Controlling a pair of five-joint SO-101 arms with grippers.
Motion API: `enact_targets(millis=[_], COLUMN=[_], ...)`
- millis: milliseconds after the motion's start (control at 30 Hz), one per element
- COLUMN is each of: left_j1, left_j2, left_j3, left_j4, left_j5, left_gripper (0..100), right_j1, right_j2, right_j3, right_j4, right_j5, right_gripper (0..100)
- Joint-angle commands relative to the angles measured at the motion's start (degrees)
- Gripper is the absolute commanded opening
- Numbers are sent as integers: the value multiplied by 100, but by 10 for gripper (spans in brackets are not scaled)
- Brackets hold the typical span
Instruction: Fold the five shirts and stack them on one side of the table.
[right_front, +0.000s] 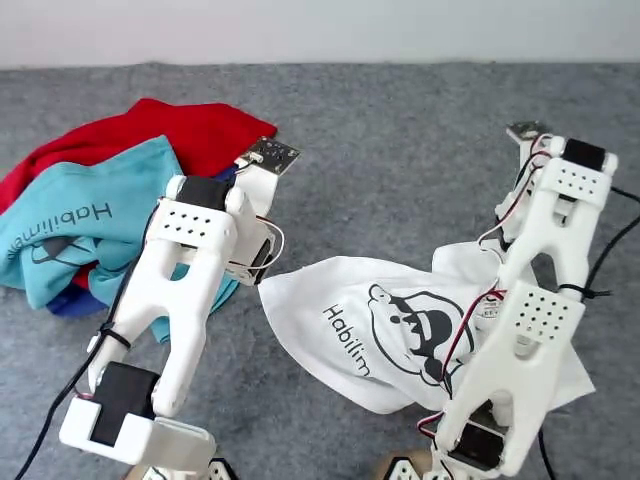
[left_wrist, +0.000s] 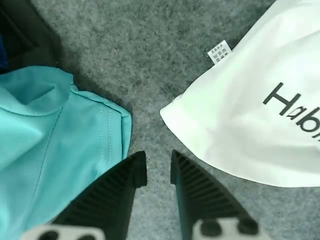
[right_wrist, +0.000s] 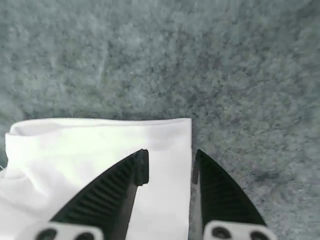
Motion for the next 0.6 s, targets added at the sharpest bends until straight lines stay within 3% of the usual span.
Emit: enact_targets(millis=[0,567], left_j1=[-35,-35], left_j2=[-255,-255], left_j3=[-75,-75], left_j4=[-9,-18], left_j5=[-70,-62], left_gripper=[87,87], right_j1=[75,-110], right_j2=[22,1499], right_j3=[-527,-1943], right_j4=[-66,31], right_j5=[-185,-308], right_gripper=[148,136])
